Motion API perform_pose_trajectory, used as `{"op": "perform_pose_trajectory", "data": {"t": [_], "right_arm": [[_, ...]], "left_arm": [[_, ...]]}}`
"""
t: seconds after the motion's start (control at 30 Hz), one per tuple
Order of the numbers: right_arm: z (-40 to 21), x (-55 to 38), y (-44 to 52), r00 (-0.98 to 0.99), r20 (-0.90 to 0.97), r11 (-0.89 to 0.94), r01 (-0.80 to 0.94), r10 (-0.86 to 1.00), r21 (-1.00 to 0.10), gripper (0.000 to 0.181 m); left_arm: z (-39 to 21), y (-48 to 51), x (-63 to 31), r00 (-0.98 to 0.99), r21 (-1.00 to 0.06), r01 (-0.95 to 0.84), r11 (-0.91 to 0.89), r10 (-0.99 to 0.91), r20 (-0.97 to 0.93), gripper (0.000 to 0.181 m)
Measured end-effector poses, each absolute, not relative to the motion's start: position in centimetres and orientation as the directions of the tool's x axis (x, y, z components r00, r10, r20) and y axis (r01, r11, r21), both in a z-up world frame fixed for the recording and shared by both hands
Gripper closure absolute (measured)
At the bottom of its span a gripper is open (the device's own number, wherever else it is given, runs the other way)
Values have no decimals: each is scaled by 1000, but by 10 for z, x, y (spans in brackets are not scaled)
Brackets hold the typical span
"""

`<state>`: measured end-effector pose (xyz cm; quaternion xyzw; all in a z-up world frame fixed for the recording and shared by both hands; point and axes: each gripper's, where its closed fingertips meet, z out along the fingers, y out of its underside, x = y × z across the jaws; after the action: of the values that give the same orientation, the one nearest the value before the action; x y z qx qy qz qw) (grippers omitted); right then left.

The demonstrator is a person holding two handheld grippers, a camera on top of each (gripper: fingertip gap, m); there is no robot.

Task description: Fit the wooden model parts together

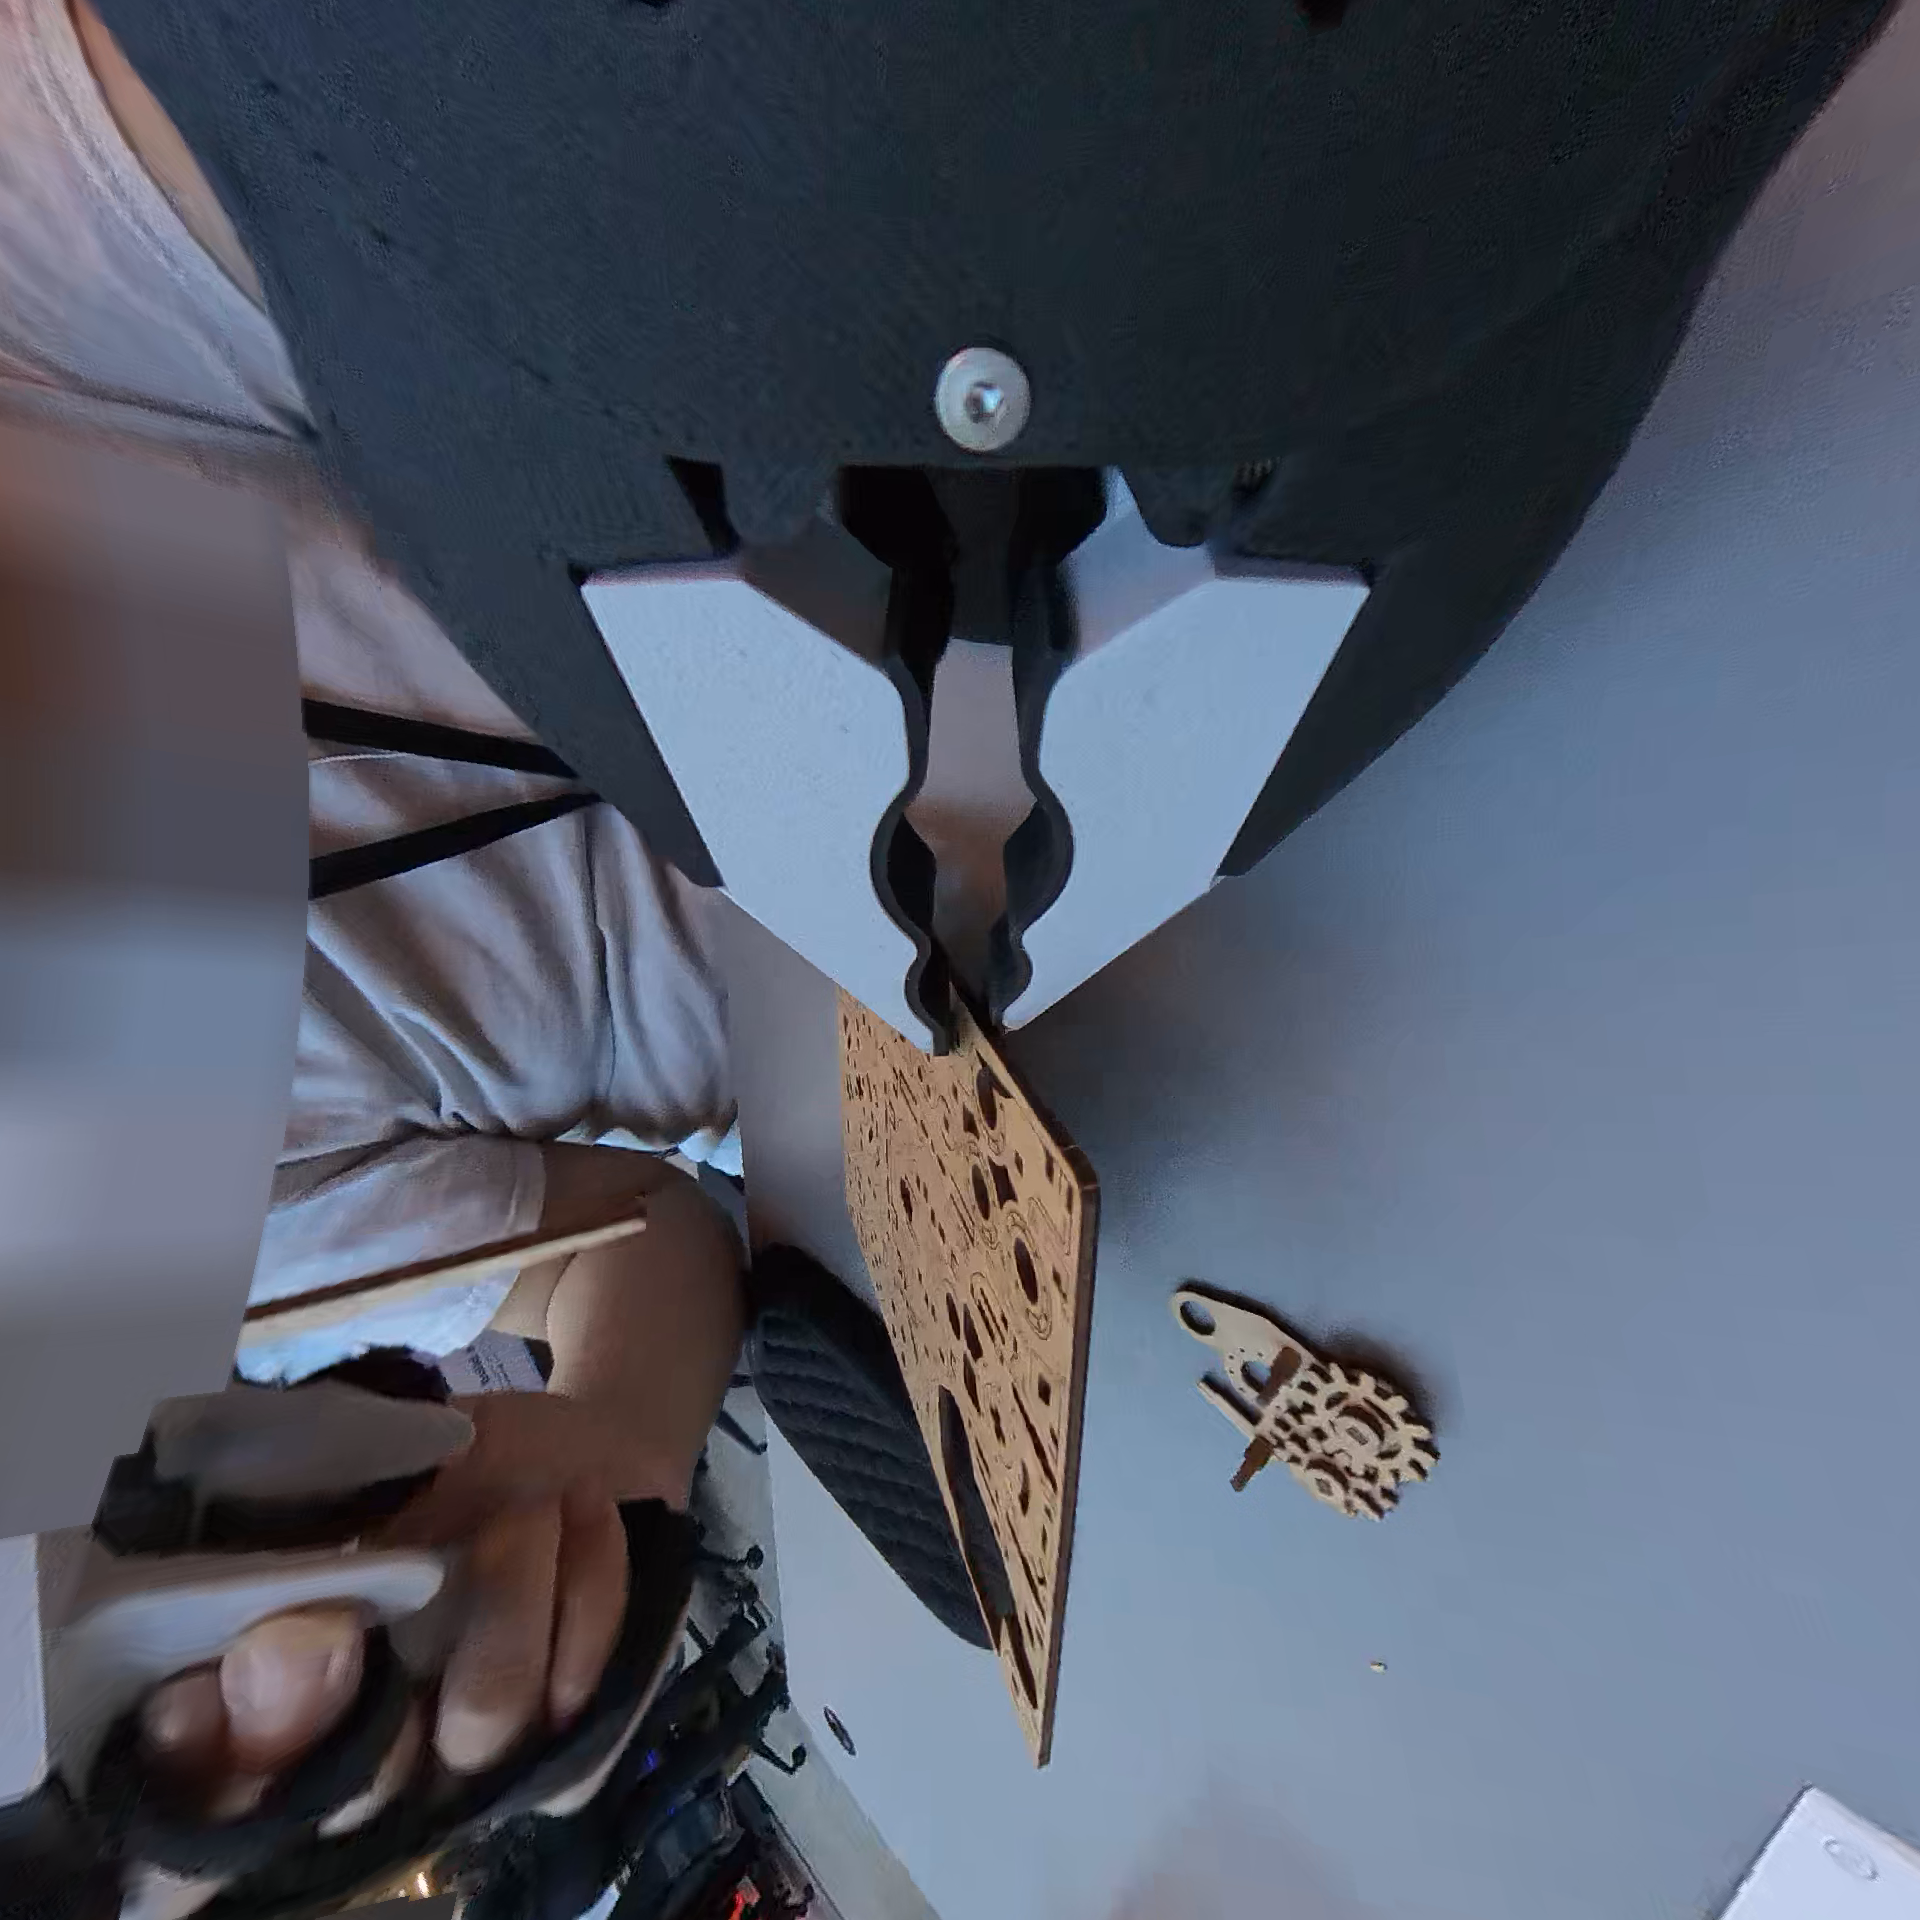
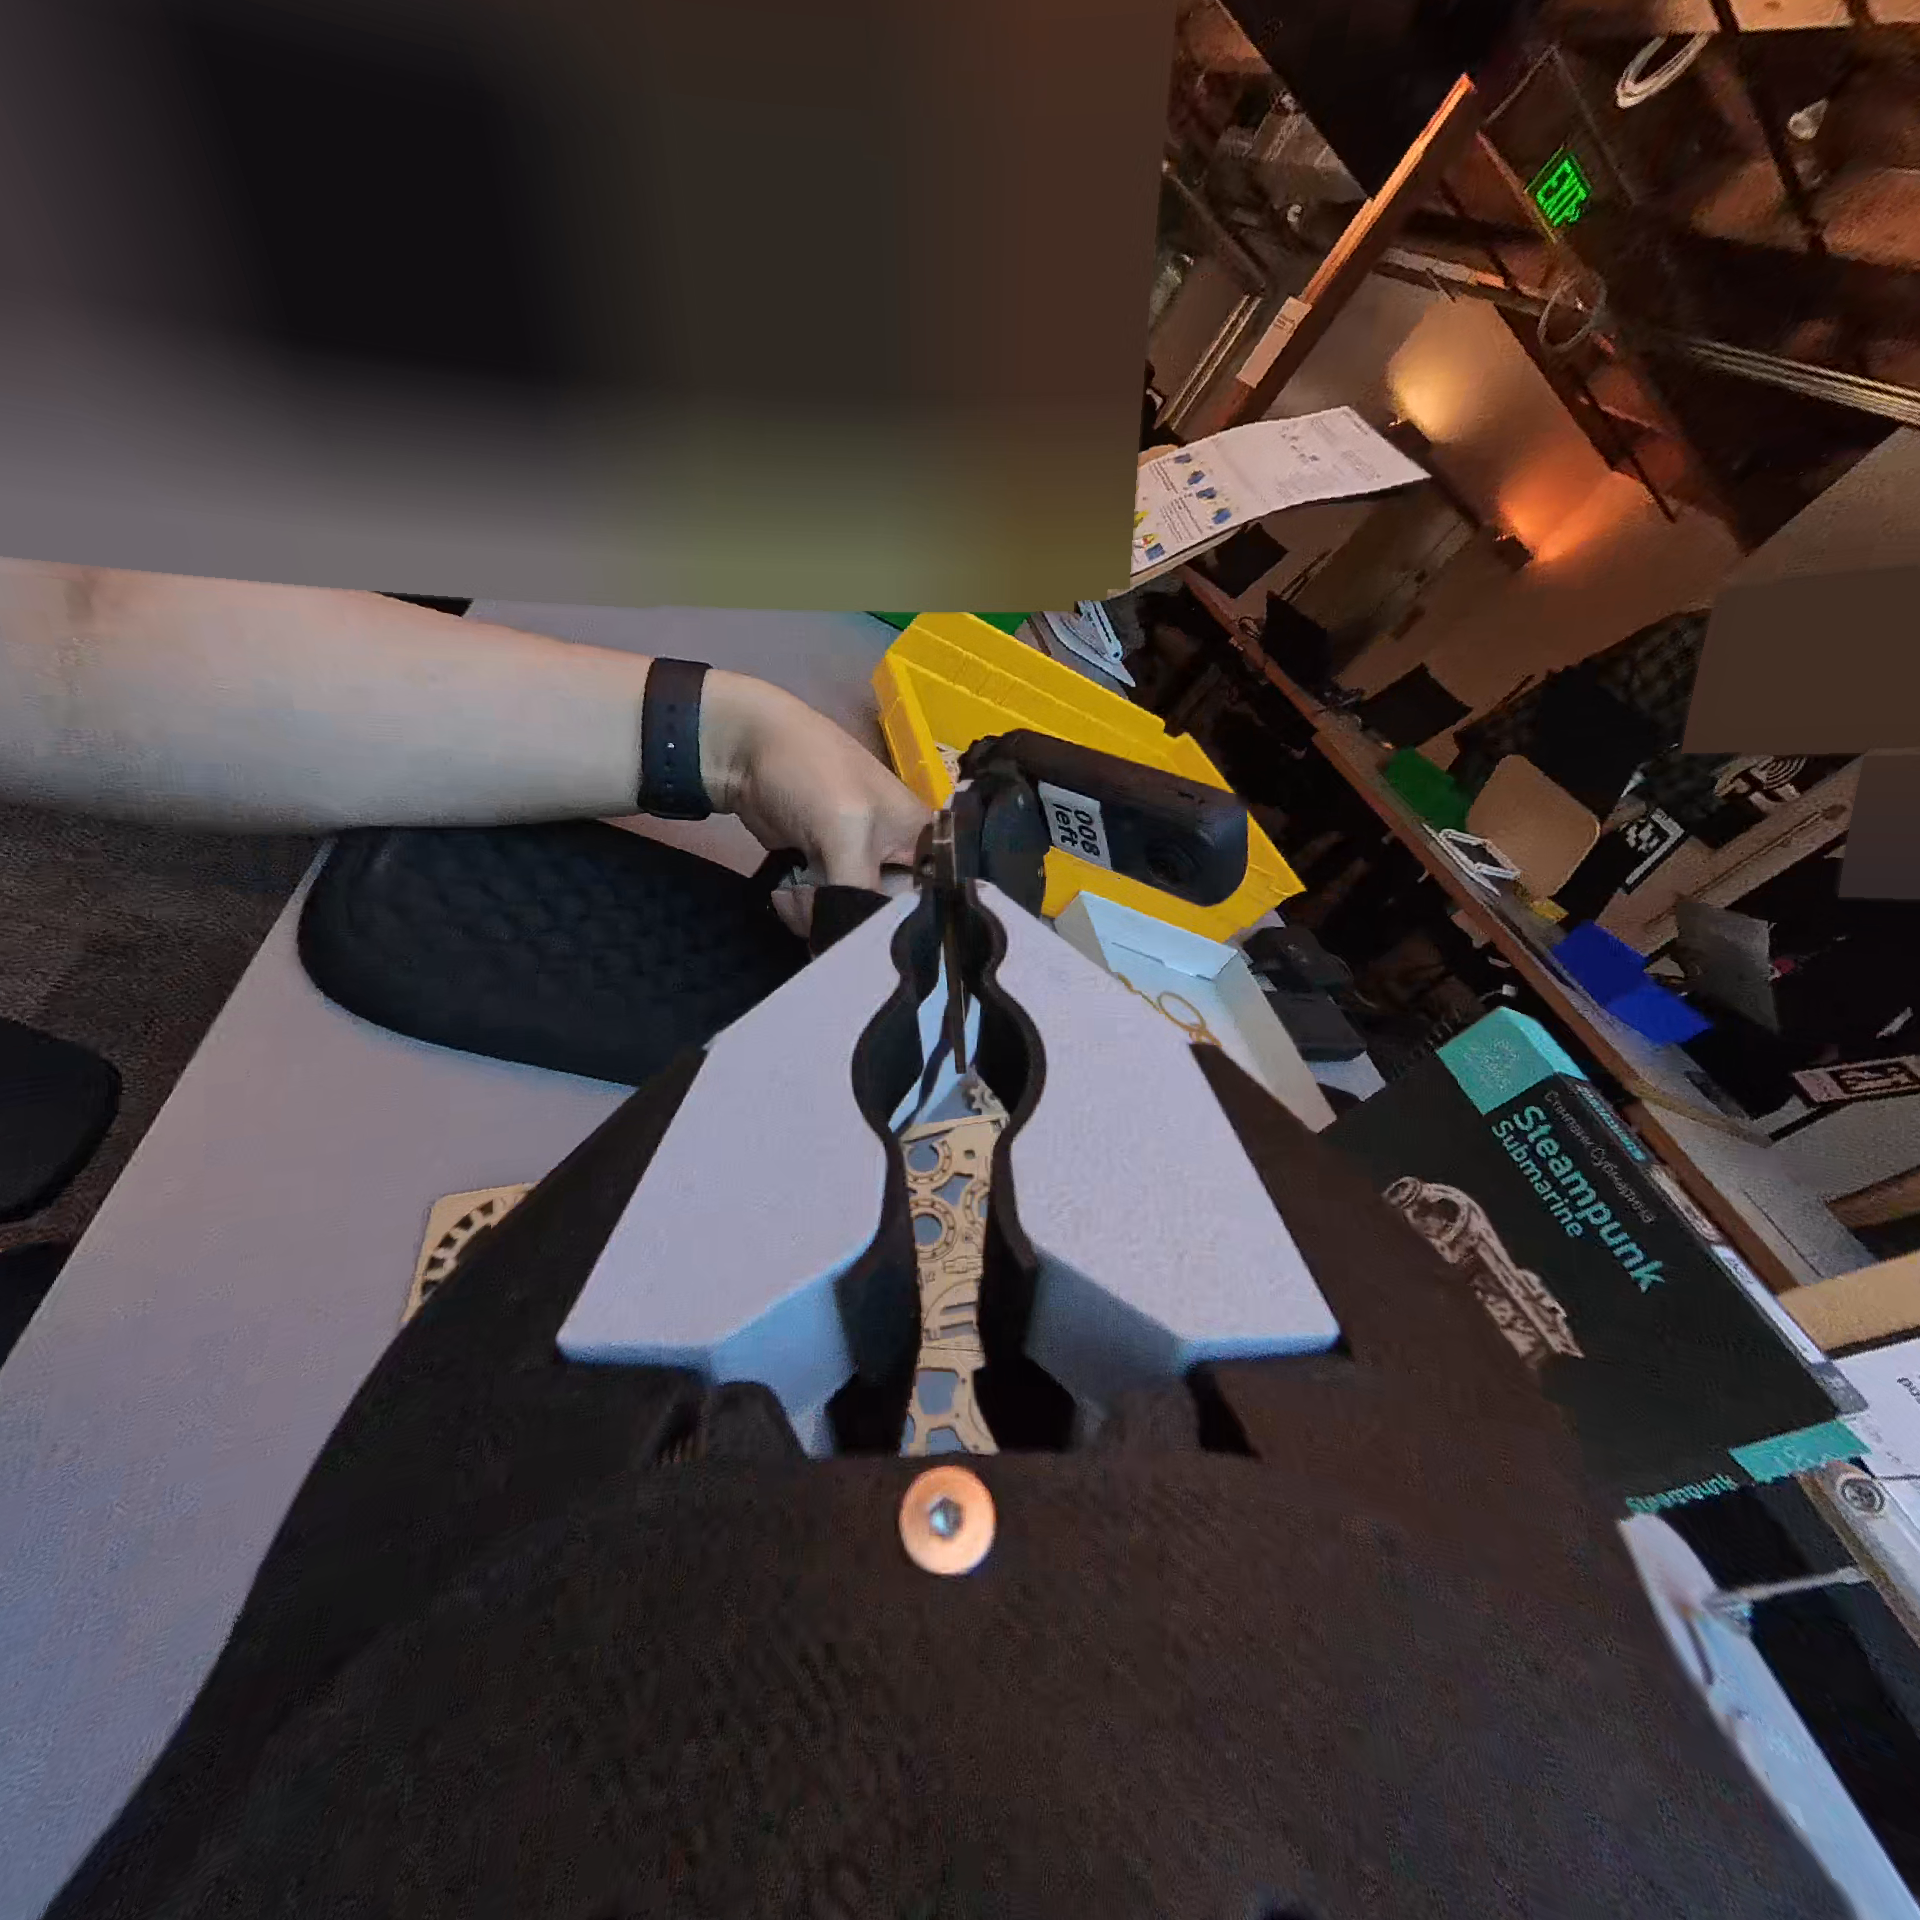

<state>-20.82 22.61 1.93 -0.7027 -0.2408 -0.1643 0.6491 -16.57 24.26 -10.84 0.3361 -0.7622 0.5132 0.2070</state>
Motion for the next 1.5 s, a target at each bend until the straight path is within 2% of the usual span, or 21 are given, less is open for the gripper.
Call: {"op": "perform_pose_trajectory", "data": {"t": [0.1,0.2,0.33,0.87,1.27,1.33,1.5], "right_arm": [[17,-194,226,829,549,-90,558,110,-825,180],[14,-187,234,881,450,-77,463,145,-883,180],[-2,-176,243,876,461,-137,479,141,-867,180],[-5,-179,247,862,481,-154,503,158,-850,180],[-21,-181,253,806,564,-229,592,182,-772,178],[-38,-174,256,831,517,-293,556,206,-777,179],[-28,-174,253,853,489,-256,521,181,-814,180]], "left_arm": [[-102,241,-168,-721,-675,-692,254,-283,633,177],[-100,240,-169,-726,-682,-687,250,-270,633,178],[-98,239,-171,-734,-689,-678,254,-254,629,178],[-96,239,-172,-756,-707,-654,269,-259,601,178],[-97,239,-172,-760,-709,-650,274,-265,593,178],[-106,242,-170,-773,-706,-633,319,-321,548,175],[-105,238,-172,-746,-684,-666,298,-286,602,176]]}}
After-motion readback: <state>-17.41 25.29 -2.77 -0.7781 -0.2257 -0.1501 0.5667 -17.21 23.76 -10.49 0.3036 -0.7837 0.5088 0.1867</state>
